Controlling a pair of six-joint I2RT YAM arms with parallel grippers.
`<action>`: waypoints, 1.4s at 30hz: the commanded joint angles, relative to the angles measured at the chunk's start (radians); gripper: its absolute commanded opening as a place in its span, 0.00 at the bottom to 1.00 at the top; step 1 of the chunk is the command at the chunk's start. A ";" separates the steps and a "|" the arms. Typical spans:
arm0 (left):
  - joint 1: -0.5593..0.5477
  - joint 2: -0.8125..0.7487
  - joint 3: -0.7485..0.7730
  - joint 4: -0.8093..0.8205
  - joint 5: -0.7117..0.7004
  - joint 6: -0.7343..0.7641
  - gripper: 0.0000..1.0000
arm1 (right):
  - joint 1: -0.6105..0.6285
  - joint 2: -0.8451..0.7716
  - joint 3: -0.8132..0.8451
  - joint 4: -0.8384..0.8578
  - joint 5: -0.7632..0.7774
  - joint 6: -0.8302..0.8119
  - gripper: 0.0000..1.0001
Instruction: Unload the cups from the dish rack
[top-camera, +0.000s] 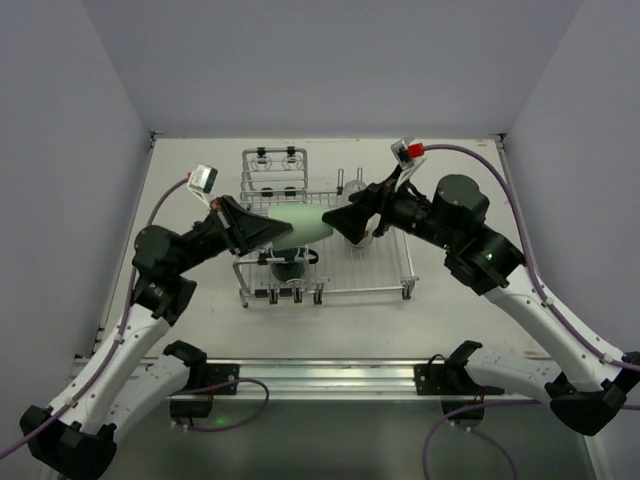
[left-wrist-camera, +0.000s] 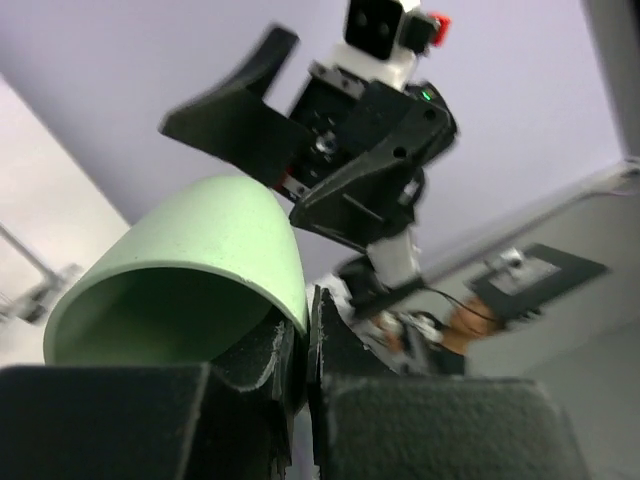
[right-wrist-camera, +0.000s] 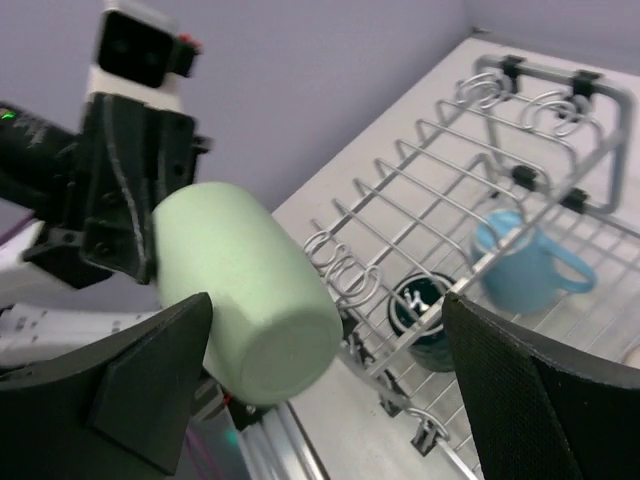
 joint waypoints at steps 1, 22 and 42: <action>0.047 -0.054 0.248 -0.534 -0.106 0.393 0.00 | -0.006 0.000 0.099 -0.167 0.281 -0.044 0.99; 0.104 0.136 0.537 -1.364 -1.310 0.894 0.00 | -0.007 0.600 0.421 -0.664 0.689 -0.091 0.99; 0.668 0.686 0.486 -1.136 -0.811 1.025 0.00 | -0.039 0.655 0.387 -0.650 0.617 -0.157 0.99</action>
